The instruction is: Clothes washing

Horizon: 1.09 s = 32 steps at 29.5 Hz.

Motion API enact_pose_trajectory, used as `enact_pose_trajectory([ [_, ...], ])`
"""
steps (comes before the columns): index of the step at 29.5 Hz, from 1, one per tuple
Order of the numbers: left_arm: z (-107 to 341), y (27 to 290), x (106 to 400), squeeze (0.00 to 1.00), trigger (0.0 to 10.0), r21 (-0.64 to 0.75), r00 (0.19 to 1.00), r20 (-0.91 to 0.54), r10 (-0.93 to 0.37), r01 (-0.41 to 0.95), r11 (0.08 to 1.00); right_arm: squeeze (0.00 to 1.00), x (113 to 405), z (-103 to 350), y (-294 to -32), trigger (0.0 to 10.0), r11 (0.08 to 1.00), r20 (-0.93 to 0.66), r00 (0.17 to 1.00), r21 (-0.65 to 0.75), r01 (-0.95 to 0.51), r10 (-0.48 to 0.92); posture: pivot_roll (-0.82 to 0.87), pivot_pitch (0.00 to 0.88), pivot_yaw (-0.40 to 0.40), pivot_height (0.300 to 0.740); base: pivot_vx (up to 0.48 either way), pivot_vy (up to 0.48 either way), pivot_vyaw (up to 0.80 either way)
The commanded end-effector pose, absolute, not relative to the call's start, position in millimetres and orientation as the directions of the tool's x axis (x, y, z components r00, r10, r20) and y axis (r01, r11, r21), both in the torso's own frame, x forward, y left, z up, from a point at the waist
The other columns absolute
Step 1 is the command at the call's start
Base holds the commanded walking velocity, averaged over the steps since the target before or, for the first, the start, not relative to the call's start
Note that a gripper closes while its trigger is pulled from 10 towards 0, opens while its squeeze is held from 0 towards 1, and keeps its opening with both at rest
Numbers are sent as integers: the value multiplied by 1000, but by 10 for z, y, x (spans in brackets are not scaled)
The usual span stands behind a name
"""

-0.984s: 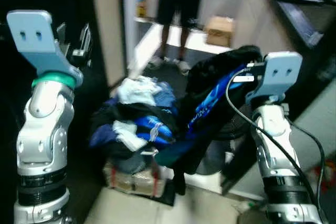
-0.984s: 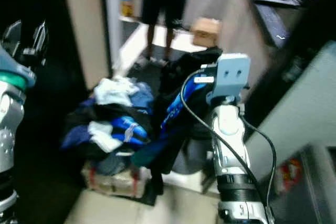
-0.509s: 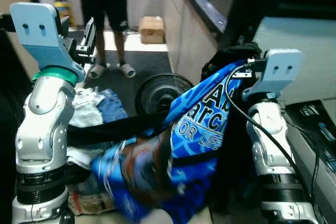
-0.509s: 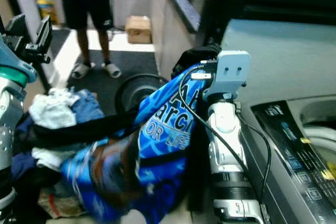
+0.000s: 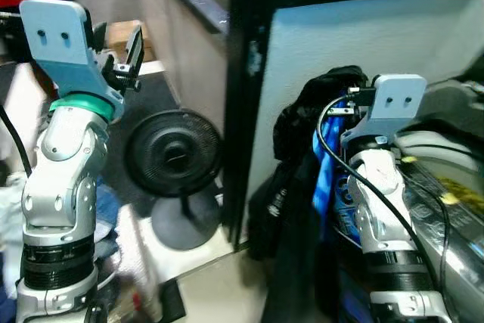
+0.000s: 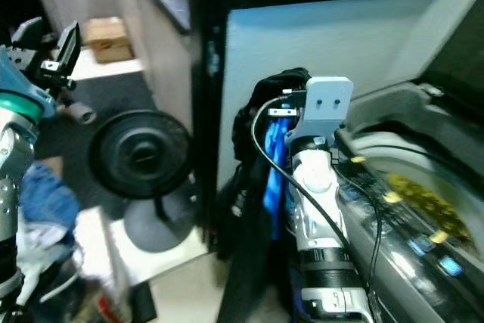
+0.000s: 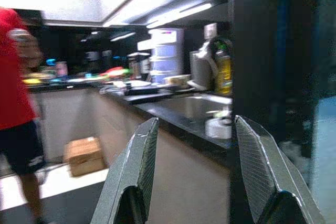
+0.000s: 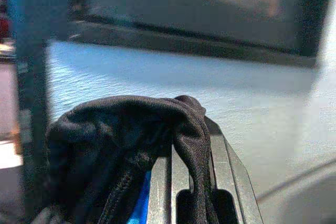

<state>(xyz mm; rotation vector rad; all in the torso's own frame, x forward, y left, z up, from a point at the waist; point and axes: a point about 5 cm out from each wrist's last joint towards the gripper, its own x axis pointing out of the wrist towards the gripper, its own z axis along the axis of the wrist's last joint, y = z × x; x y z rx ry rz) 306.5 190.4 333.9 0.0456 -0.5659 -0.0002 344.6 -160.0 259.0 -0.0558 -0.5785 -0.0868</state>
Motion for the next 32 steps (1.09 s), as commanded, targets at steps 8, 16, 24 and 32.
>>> enact_pose_trajectory([
  [8,3304,1912,3088,0,10000,59,858,513,-16,-16,998,0,3414,2841,-1576,10000,997,629,773,48,65,-80,166,0,28,740,0,0,-800],
  [16,3301,1898,3093,0,10000,62,859,512,-22,-12,998,0,3411,2916,-1551,10000,997,650,756,68,42,-76,168,0,29,740,0,0,-800],
  [24,3298,1892,3097,0,10000,61,859,511,-21,-13,998,0,3405,2974,-1537,10000,991,661,746,134,-8,-84,174,0,28,740,0,0,-800],
  [32,3271,1888,3108,0,10000,62,862,507,-8,-27,998,0,3390,3096,-1584,10000,945,675,726,307,-113,-132,178,0,30,740,0,0,-800],
])
